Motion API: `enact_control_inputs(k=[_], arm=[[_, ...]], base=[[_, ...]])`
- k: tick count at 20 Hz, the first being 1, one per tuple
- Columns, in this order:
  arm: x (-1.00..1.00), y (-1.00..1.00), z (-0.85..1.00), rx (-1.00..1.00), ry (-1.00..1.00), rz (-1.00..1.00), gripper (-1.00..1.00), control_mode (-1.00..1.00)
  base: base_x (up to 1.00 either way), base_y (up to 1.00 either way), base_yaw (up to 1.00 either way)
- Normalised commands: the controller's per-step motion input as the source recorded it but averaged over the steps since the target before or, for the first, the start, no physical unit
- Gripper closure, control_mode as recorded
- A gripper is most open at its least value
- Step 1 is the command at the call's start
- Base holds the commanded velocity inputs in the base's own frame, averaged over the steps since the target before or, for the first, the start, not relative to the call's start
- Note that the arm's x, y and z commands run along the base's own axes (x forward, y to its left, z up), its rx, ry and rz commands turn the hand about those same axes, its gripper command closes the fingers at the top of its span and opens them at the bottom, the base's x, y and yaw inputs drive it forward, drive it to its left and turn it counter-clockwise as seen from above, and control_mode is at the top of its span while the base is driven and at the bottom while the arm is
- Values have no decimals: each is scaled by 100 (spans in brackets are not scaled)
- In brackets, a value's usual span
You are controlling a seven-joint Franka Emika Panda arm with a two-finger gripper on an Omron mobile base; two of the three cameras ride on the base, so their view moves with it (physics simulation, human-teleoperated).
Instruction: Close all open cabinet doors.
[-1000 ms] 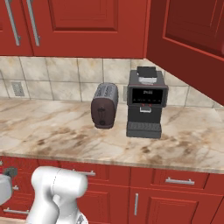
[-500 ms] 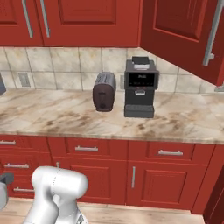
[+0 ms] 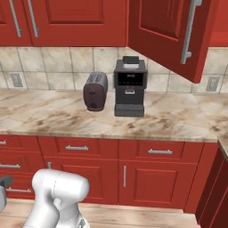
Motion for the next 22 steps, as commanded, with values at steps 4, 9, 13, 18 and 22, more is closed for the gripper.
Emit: enact_control_inputs(k=[4, 9, 13, 18, 22], arm=[[0, 0, 0, 0, 0, 0, -100, 100], [0, 0, 0, 0, 0, 0, -100, 100], [0, 0, 0, 0, 0, 0, -100, 100], [0, 0, 0, 0, 0, 0, -100, 100], [0, 0, 0, 0, 0, 0, -100, 100]], base=[[-3, -59, 0], [-2, -63, 0], [0, -63, 0], [0, -62, 0], [10, -56, 0]])
